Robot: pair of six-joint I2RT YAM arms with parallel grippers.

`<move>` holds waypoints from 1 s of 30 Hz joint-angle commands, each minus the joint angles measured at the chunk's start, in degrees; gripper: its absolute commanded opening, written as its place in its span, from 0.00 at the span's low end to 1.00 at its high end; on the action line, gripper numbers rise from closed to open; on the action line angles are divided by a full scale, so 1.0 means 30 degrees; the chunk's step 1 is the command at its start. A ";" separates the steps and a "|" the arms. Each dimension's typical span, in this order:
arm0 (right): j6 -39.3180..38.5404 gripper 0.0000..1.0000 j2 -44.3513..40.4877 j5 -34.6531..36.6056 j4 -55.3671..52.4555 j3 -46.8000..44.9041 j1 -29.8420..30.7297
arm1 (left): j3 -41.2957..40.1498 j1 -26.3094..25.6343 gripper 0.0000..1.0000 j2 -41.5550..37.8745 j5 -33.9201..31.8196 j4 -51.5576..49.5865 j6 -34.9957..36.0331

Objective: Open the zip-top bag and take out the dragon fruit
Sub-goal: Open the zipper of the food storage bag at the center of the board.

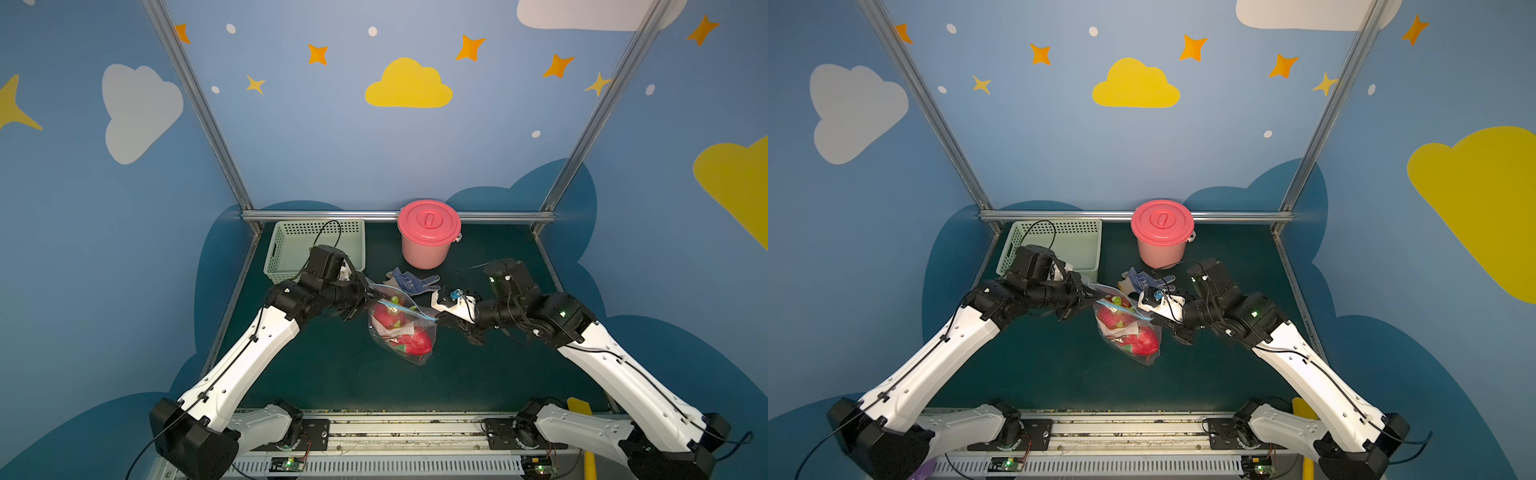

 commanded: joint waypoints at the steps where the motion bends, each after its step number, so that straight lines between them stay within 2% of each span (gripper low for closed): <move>1: 0.0090 0.07 -0.0815 0.0749 -0.1377 -0.0070 0.0119 | 0.1428 0.0861 0.04 0.0371 -0.0126 -0.0251 0.0911; 9: 0.0983 0.10 -0.2174 0.1192 -0.2113 -0.0641 0.0144 | 0.2498 0.1327 0.04 0.1385 0.0507 -0.0135 0.1712; 10: 0.1158 0.14 -0.2222 0.1098 -0.1964 -0.0688 0.0145 | 0.2507 0.1307 0.04 0.1462 0.0654 0.0043 0.1632; 12: 0.1619 0.34 -0.2227 0.0889 -0.1294 -0.0788 0.0149 | 0.2635 0.1066 0.04 0.1659 0.0874 0.0375 0.1585; 16: 0.3181 0.47 -0.1543 -0.0089 0.0355 0.0012 0.0203 | 0.3132 0.0533 0.04 0.2098 0.1413 0.1505 0.1998; 18: 0.4797 0.57 -0.0824 -0.0233 0.1201 0.1214 0.0217 | 0.4342 0.0463 0.04 0.2712 0.1654 0.0863 0.3155; 20: 0.7087 0.63 0.0245 0.0180 0.1414 0.2944 0.0186 | 0.5927 0.0448 0.04 0.3437 0.1715 -0.0369 0.4723; 24: 0.9426 0.63 0.3544 0.0508 -0.0907 0.7316 0.0169 | 0.8071 0.0221 0.04 0.4434 0.1902 -0.1702 0.6487; 27: 0.9247 0.62 0.5821 0.1970 -0.3349 0.9966 0.0174 | 0.8078 -0.0041 0.04 0.4586 0.2081 -0.1471 0.6422; 30: 0.8793 0.62 0.6911 0.2655 -0.4250 1.0811 0.0233 | 0.7802 -0.0258 0.04 0.4609 0.2191 -0.1294 0.6331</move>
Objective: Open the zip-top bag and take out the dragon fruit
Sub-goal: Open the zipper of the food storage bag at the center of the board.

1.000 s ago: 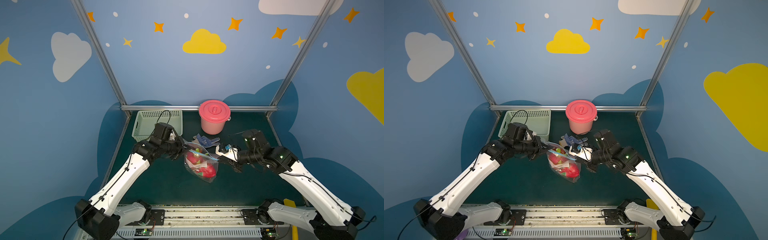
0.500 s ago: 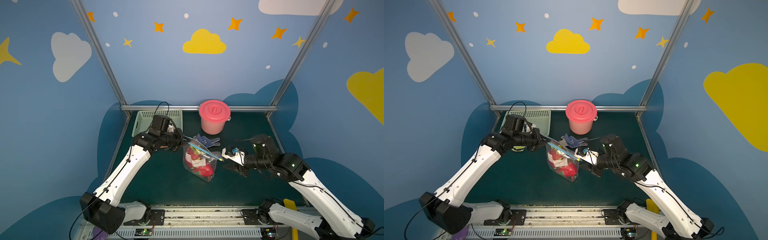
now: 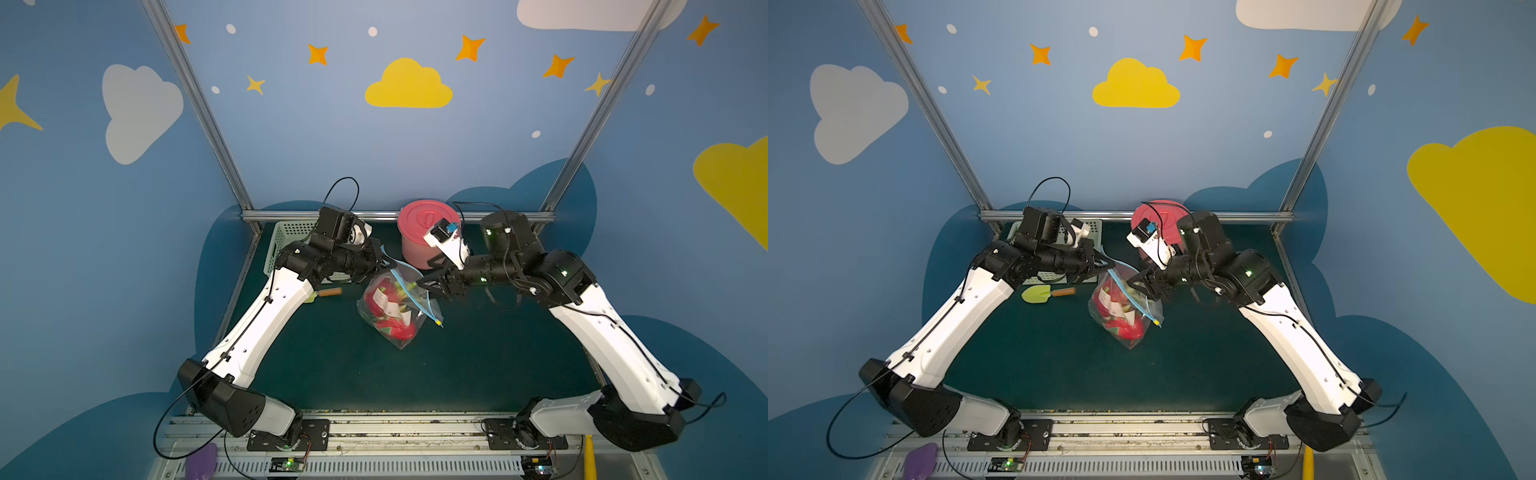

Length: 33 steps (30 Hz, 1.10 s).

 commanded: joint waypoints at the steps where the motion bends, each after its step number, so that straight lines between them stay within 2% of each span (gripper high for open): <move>1: 0.0561 0.62 0.1036 0.1309 -0.2685 0.0572 0.0131 | 0.0242 -0.0204 0.04 -0.0131 0.0481 0.0396 0.0772; 8: 0.1491 0.61 0.2654 0.2469 -0.3477 0.0798 0.0166 | 0.0110 -0.0255 0.04 -0.0123 0.0471 0.0089 0.0992; 10: 0.1983 0.59 0.3094 0.3243 -0.3474 0.0883 0.0176 | 0.0036 -0.0262 0.04 -0.0047 0.0526 0.0010 0.1036; 12: 0.2334 0.48 0.3592 0.4270 -0.3663 0.1201 0.0169 | 0.0106 -0.0346 0.04 0.0088 0.0476 -0.0348 0.1227; 13: 0.2543 0.40 0.3752 0.4757 -0.3649 0.1279 0.0189 | 0.0248 -0.0347 0.04 0.0222 0.0341 -0.0772 0.1470; 16: 0.2484 0.28 0.4324 0.4360 -0.3478 0.1588 0.0190 | 0.0446 -0.0455 0.04 0.0310 0.0070 -0.2021 0.2165; 19: 0.2282 0.00 0.5331 0.2620 -0.3414 0.2299 0.0232 | 0.0448 -0.0414 0.04 0.0100 -0.0480 -0.3728 0.2572; 22: 0.2961 0.00 0.6271 0.1170 -0.3445 0.3262 0.0342 | 0.0919 -0.0413 0.04 0.0507 -0.1579 -0.6366 0.3858; 25: 0.4186 0.00 0.6331 0.0226 -0.2269 0.3410 0.0670 | 0.2015 -0.0395 0.04 0.0844 -0.4143 -0.9315 0.5445; 28: 0.5387 0.00 0.6232 -0.0245 -0.1014 0.3868 0.1085 | 0.3349 -0.0060 0.04 0.1145 -0.5776 -1.1383 0.6291; 33: 0.7779 0.00 0.6179 -0.1304 0.0601 0.4842 0.1302 | 0.8404 0.0362 0.04 0.2233 -0.9105 -1.5143 0.7718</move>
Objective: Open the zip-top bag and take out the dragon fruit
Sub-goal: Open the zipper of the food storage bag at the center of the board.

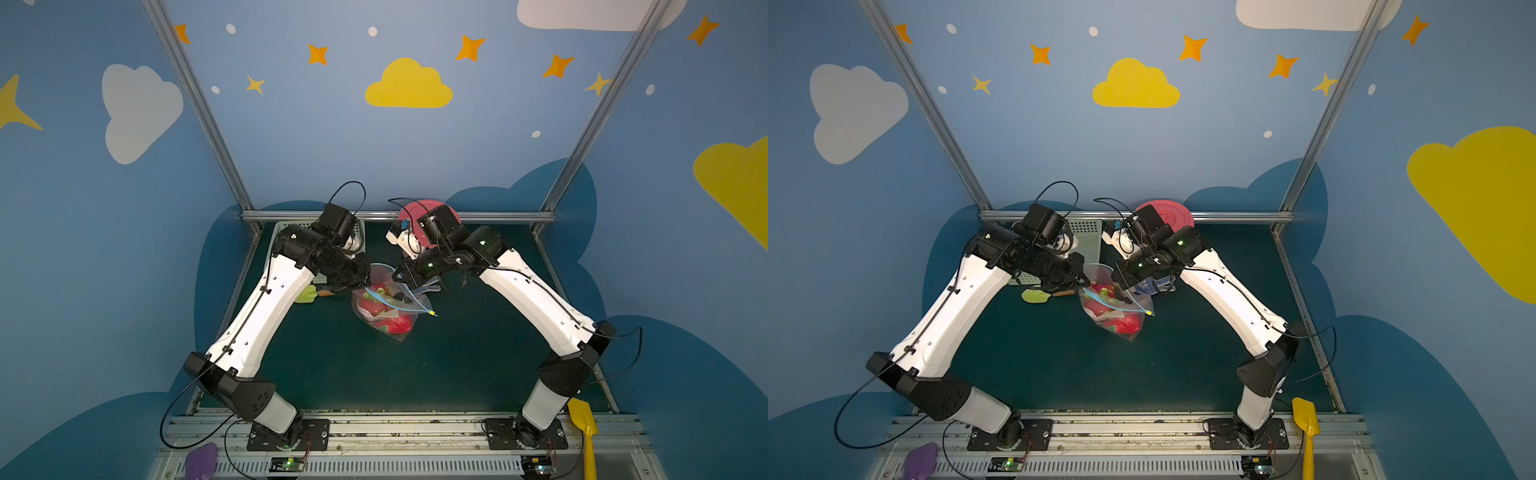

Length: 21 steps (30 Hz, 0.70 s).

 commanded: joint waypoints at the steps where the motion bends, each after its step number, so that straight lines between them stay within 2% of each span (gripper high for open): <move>1: 0.2399 0.00 -0.0515 -0.1432 0.2170 0.0528 0.0142 | 0.2854 0.0324 0.04 0.0170 -0.3192 -0.3588 0.1599; 3: 0.3479 0.00 -0.1248 -0.1386 0.3124 -0.0452 0.0129 | 0.4148 0.0390 0.04 0.0389 -0.3424 -0.4183 0.1548; 6: 0.5198 0.00 -0.3076 -0.0625 0.4927 -0.3546 -0.0241 | 0.5643 0.0125 0.04 0.1083 -0.3672 -0.5028 0.1693; 12: 0.7149 0.00 -0.6432 -0.1153 0.7531 -1.0650 -0.2045 | 0.7129 -0.2536 0.04 0.3259 -0.5005 -0.6149 0.1990; 14: 0.6657 0.00 -0.7056 -0.1154 0.7342 -1.1287 -0.2138 | 0.7275 -0.3148 0.04 0.3928 -0.4796 -0.6114 0.1891; 15: 0.6239 0.07 -0.7255 -0.1279 0.6893 -1.1183 -0.2113 | 0.7282 -0.3416 0.04 0.4220 -0.4762 -0.6033 0.1853; 17: 0.5509 0.30 -0.7511 -0.1626 0.6114 -1.0900 -0.2057 | 0.7332 -0.3846 0.04 0.4740 -0.4665 -0.5829 0.1862; 18: 0.5252 0.38 -0.7672 -0.1785 0.5854 -1.0802 -0.2053 | 0.7468 -0.4021 0.04 0.5037 -0.4622 -0.5762 0.1899; 21: 0.5253 0.51 -0.8340 -0.2570 0.5802 -1.1159 -0.2022 | 0.8194 -0.4337 0.04 0.5895 -0.4469 -0.5724 0.1897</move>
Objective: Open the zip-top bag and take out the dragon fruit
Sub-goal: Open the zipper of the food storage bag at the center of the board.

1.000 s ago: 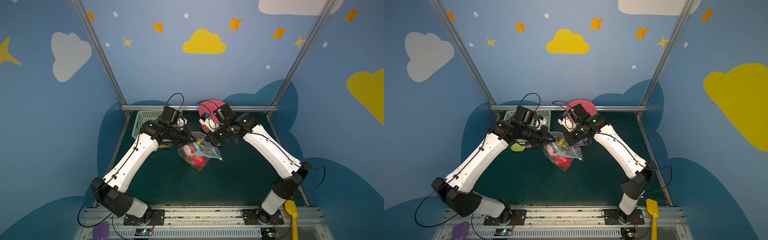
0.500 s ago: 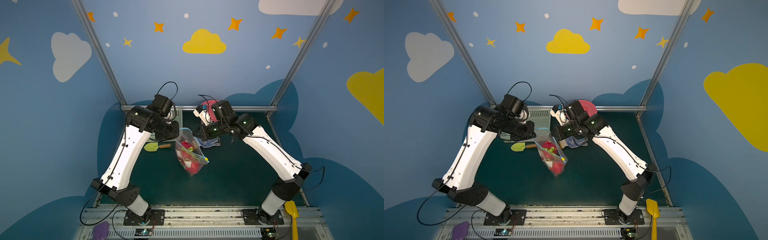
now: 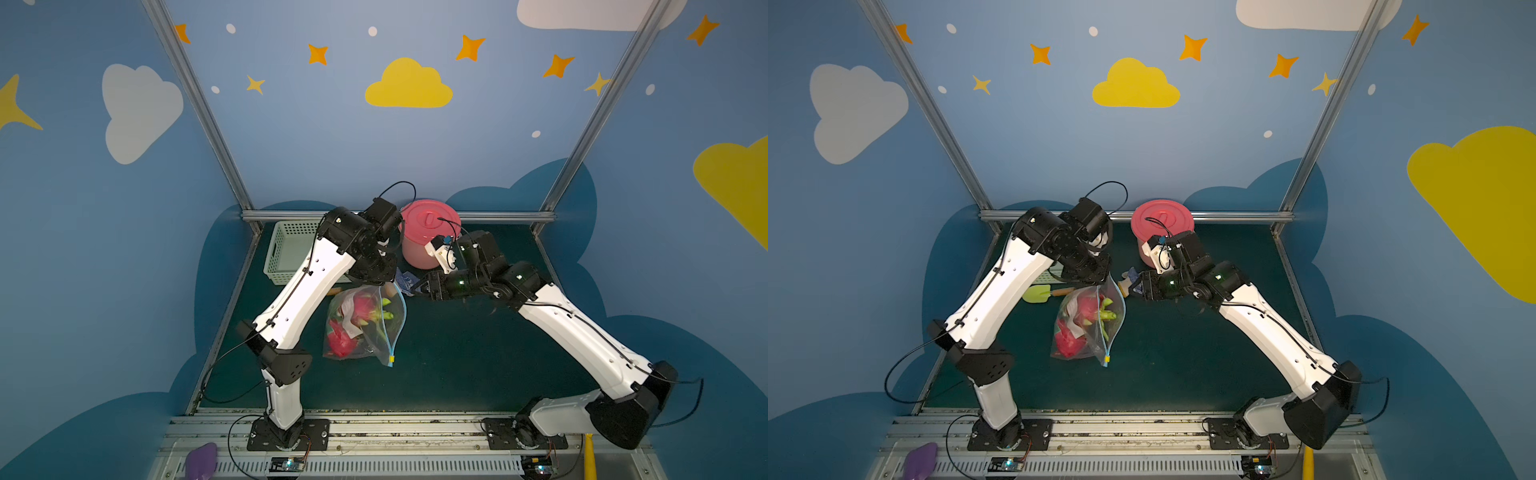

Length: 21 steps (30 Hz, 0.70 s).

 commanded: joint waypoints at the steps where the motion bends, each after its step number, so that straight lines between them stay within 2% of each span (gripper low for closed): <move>1: -0.0218 0.55 -0.1164 -0.0874 0.0005 -0.0273 0.0059 | 0.1102 -0.0207 0.04 0.0326 -0.0007 -0.1486 0.0286; 4: 0.0036 0.64 -0.1792 -0.0438 0.0050 -0.1562 0.0068 | 0.1605 -0.0345 0.04 0.0832 0.0111 -0.1454 0.0242; 7: 0.0968 0.67 -0.2439 -0.0740 0.1227 -0.2925 0.0266 | 0.1779 -0.0450 0.04 0.1217 0.0236 -0.1396 0.0237; 14: 0.3506 0.71 -0.2398 0.0109 0.3534 -0.4507 0.2031 | 0.2200 -0.0558 0.04 0.1963 0.0598 -0.1260 0.0263; 21: 0.3725 0.70 -0.1025 0.1641 0.3488 -0.4194 0.2842 | 0.2351 -0.0752 0.04 0.2266 0.0646 -0.1245 0.0237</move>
